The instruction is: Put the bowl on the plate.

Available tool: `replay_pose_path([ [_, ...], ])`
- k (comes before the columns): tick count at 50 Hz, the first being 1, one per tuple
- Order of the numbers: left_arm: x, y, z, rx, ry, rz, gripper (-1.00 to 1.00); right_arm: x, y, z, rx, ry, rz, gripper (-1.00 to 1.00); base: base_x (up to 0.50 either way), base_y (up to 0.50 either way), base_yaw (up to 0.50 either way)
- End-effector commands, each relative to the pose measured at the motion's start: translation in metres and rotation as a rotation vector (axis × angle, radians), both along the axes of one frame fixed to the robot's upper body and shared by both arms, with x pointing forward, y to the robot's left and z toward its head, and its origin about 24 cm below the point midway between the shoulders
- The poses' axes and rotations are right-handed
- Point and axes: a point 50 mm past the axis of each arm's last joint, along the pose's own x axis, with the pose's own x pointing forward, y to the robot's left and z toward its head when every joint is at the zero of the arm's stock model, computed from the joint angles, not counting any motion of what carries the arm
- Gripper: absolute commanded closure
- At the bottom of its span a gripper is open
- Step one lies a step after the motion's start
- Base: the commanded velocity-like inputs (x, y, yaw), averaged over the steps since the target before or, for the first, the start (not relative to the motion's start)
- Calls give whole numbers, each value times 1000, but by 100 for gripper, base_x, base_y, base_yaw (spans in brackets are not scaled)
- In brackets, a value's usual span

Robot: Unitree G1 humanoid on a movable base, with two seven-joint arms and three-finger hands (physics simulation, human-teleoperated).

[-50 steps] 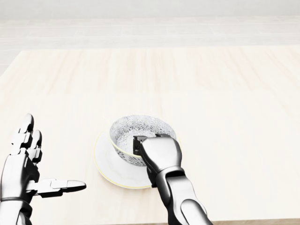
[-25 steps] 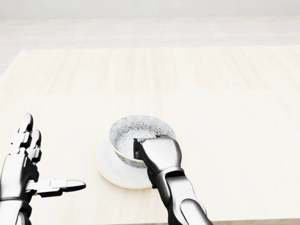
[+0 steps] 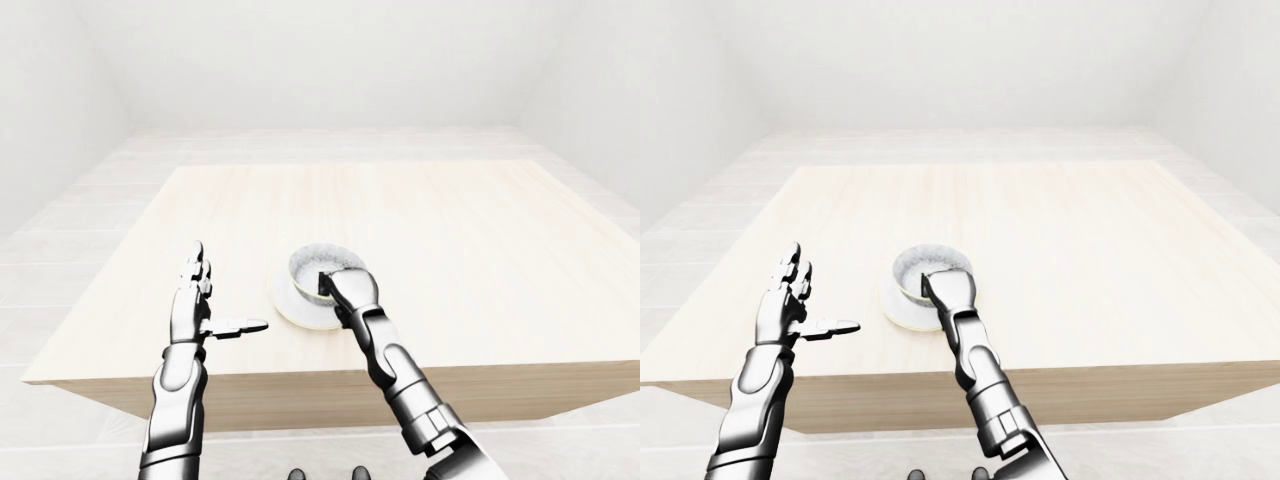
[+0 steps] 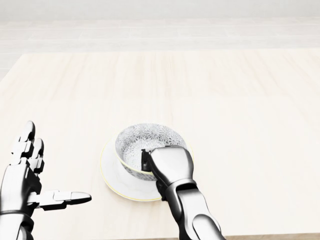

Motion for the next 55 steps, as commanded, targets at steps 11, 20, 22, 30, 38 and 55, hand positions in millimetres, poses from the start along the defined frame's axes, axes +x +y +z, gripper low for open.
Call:
replay_pose_path([
  [11,0,-1,-5,6,5,0,-100,0,0,4,14,-31,-7,39,0,0,0],
  [20,0,0,-6,6,7,1,-100,1,-1,4,16,-30,-9,28,0,0,0],
  [22,0,0,-6,6,8,2,-100,1,-1,5,19,-32,-9,28,0,0,0],
  [30,1,0,-7,5,10,2,-100,1,-1,5,20,-31,-9,18,0,0,0],
  [38,2,1,-8,2,17,5,-100,-1,0,4,17,-32,-5,14,0,0,0],
  [55,3,2,-9,0,20,5,-100,0,0,7,22,-34,-6,0,0,0,0],
])
